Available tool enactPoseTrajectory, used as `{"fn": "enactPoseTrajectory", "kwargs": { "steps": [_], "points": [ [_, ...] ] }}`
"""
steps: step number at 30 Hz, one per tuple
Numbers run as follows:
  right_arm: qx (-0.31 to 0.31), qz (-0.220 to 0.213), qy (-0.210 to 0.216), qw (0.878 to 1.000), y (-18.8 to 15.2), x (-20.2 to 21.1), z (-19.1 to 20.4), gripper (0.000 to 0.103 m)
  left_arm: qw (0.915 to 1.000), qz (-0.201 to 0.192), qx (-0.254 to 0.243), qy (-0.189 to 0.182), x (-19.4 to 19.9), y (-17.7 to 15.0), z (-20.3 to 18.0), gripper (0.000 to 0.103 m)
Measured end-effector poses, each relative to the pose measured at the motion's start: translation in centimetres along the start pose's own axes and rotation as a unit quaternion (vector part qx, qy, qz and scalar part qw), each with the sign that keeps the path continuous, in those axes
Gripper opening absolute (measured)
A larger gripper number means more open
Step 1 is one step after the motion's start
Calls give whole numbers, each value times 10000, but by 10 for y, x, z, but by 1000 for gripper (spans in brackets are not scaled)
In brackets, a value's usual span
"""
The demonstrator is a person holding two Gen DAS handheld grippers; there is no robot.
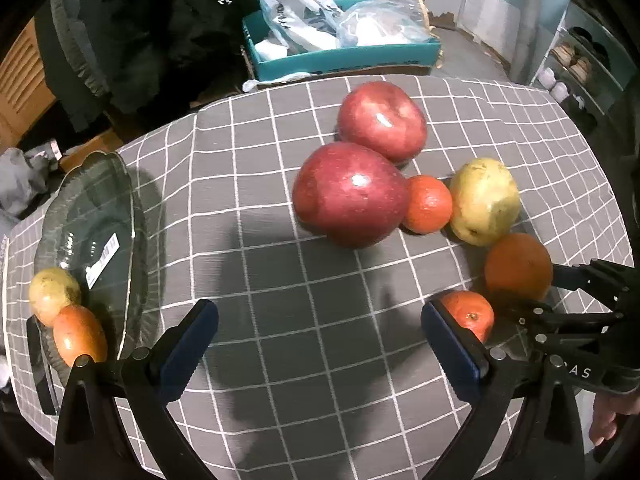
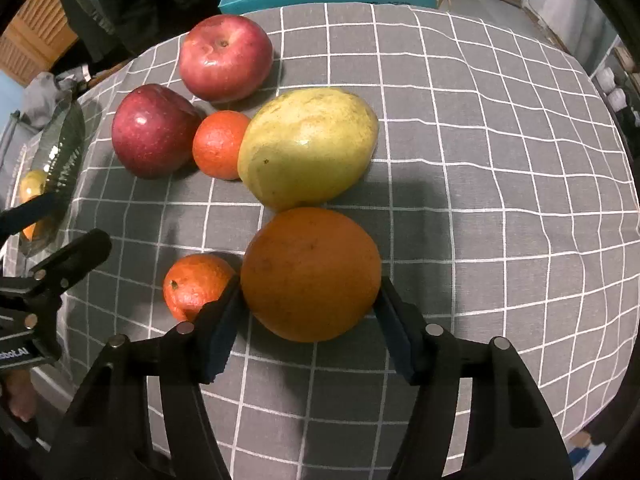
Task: Organize fruits
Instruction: 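Move both tools back toward the remaining fruit pile, then grasp the large orange with the right tool while the left tool grasps a small tangerine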
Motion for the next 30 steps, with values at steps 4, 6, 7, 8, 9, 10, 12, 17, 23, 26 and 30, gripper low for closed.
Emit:
{"fn": "enactPoseTrajectory", "kwargs": {
  "steps": [4,6,7,8,9,10,12,17,23,26,30],
  "points": [
    [-60,-245,-297,9992,0,14,-14,63,10000,8,-46,-82,-1,0,-8,102],
    [-96,-340,-468,9983,2,19,-21,63,9999,22,-81,-118,-2,0,-13,102],
    [-113,-376,-543,9978,2,21,-25,63,9999,29,-106,-130,-3,1,-16,102],
    [-139,-425,-606,9972,2,23,-29,63,9998,34,-134,-152,-4,1,-20,102],
    [-148,-453,-645,9968,3,24,-33,63,9997,43,-154,-171,-4,2,-23,102],
    [-146,-479,-693,9963,2,26,-36,63,9997,54,-169,-189,-5,2,-26,102],
    [-136,-504,-789,9955,0,28,-41,63,9994,78,-203,-251,-5,2,-33,102],
    [-50,-502,-997,9937,-3,30,-50,63,9985,171,-291,-431,-10,0,-51,102],
    [-99,-515,-1022,9934,-6,32,-58,63,9971,293,-413,-568,-18,-4,-71,102],
    [-126,-524,-1002,9935,-7,33,-60,63,9963,367,-426,-643,-23,-6,-76,102],
    [-140,-531,-974,9937,-5,34,-59,63,9951,498,-438,-737,-31,-9,-81,98]
  ]
}}
Point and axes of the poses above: each gripper's, at about its wrist camera, not at the fingertips, and x roughly against the way its jaws point, z to its left, y to its top, the point moved 6 cm from there along -x, roughly the way its jaws point, and after that the axes turned 3 degrees about -x, right-handed, at the moved point
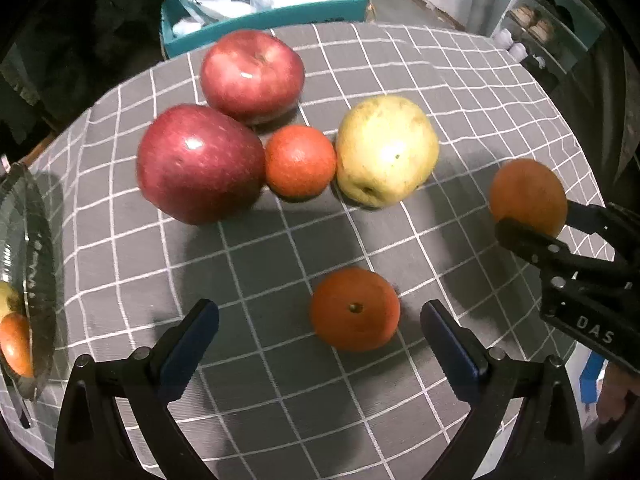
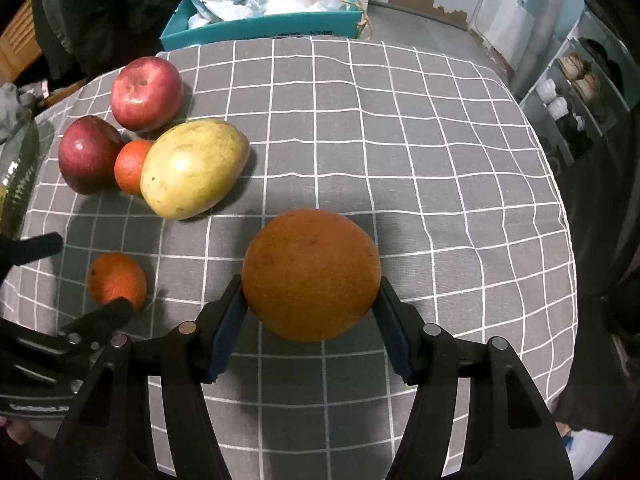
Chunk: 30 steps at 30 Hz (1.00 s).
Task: Organize fruits
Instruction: 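Grasp the large orange with the right tool while the left tool grasps a small tangerine, then lift and carry the tangerine with the left tool while the right tool carries the orange to the bowl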
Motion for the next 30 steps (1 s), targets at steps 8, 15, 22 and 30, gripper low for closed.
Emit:
{"fn": "enactPoseTrajectory", "kwargs": {
  "steps": [8,15,22,30],
  "points": [
    [36,0,57,10000,0,0,3,63,9995,165,-58,-261,-11,-4,-7,67],
    [117,-50,68,9999,2,3,8,63,9992,56,-283,-291,-5,-1,-19,47],
    [136,-190,53,9997,6,14,8,63,9993,-227,-225,-216,14,3,-6,47],
    [128,-457,96,9988,14,35,11,63,9981,-567,-63,-222,47,11,9,47]
  ]
}}
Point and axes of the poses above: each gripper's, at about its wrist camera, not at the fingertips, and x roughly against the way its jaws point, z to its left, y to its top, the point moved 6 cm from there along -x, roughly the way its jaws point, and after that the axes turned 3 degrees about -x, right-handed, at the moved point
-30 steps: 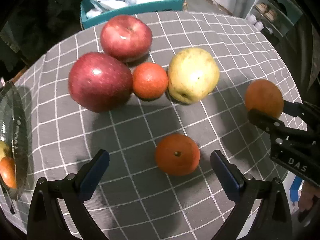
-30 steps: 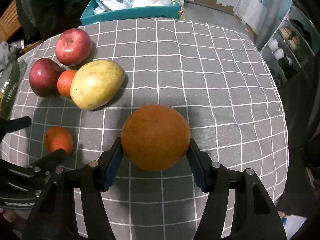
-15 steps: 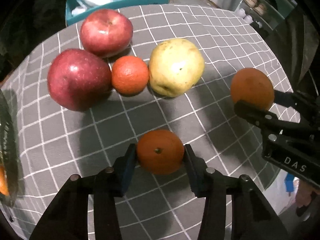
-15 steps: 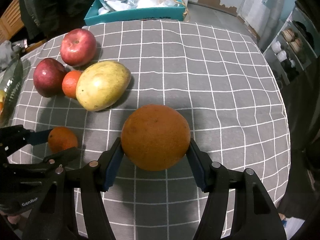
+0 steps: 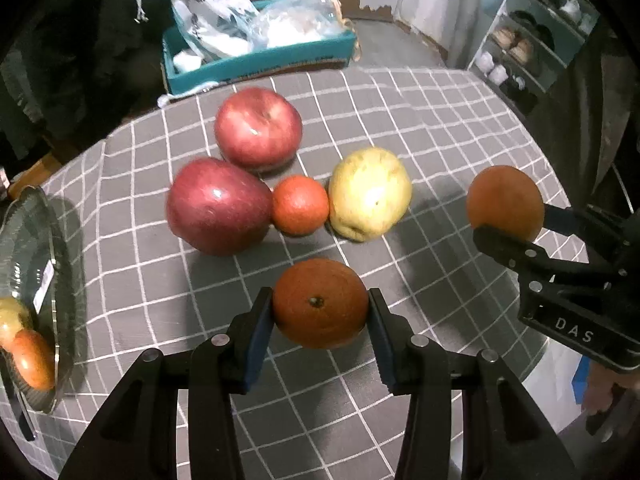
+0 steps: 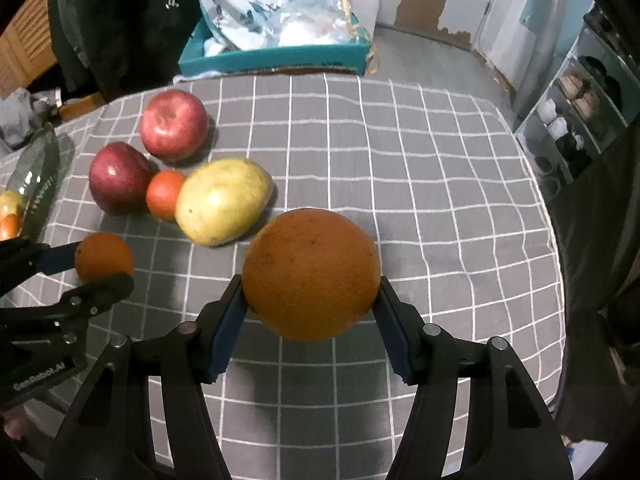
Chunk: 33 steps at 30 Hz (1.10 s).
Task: Organize fruits
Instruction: 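Lift and carry the tangerine with the left tool while the right tool carries the orange to the bowl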
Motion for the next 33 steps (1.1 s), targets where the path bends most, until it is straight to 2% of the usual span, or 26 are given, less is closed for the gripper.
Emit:
{"fn": "enactPoseTrajectory", "kwargs": {
  "steps": [14,24,33],
  "points": [
    [71,-640,206,9977,23,51,18,62,9979,-610,207,-50,55,18,13,46],
    [96,-1206,396,9919,40,98,32,62,9935,-1116,189,79,98,26,22,46],
    [168,-1548,492,9866,51,129,46,62,9871,-1572,213,199,138,31,33,46]
  ]
}}
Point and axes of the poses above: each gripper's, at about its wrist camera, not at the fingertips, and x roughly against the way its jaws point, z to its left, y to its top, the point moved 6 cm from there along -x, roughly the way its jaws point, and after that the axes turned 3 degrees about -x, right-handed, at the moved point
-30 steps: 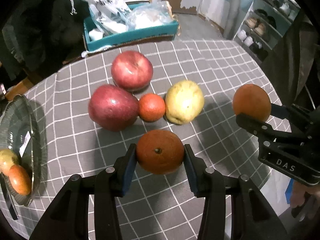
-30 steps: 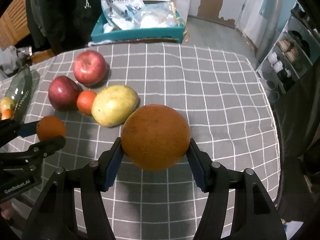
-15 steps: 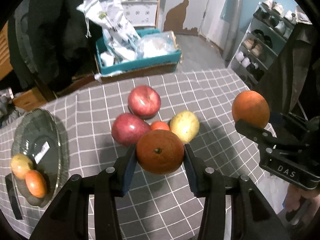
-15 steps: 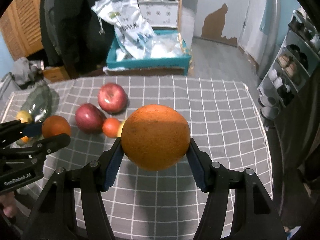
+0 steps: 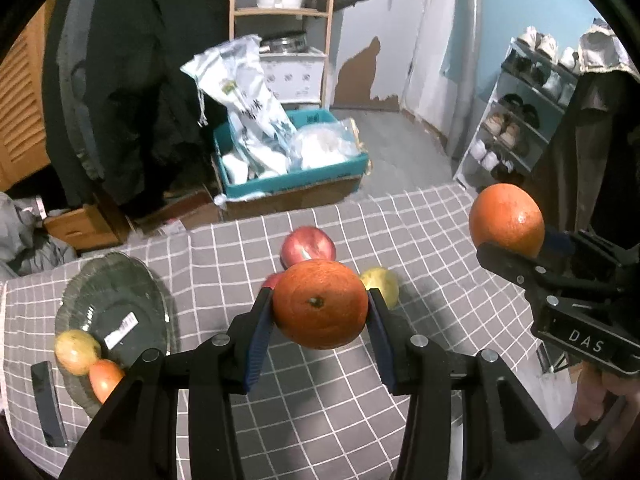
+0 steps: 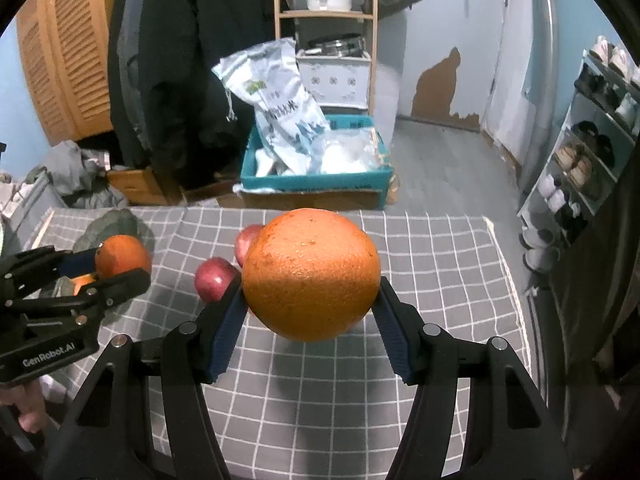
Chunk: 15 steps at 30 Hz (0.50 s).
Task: Organize fruits
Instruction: 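Lift and carry the tangerine with the left tool while the right tool carries the orange to the bowl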
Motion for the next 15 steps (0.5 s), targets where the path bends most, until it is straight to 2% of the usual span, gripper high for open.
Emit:
{"fn": "enactPoseTrajectory", "kwargs": {
  "steps": [15],
  "points": [
    [149,-415,296,9986,27,25,36,62,9986,-423,171,263,38,7,39,46]
  ]
}}
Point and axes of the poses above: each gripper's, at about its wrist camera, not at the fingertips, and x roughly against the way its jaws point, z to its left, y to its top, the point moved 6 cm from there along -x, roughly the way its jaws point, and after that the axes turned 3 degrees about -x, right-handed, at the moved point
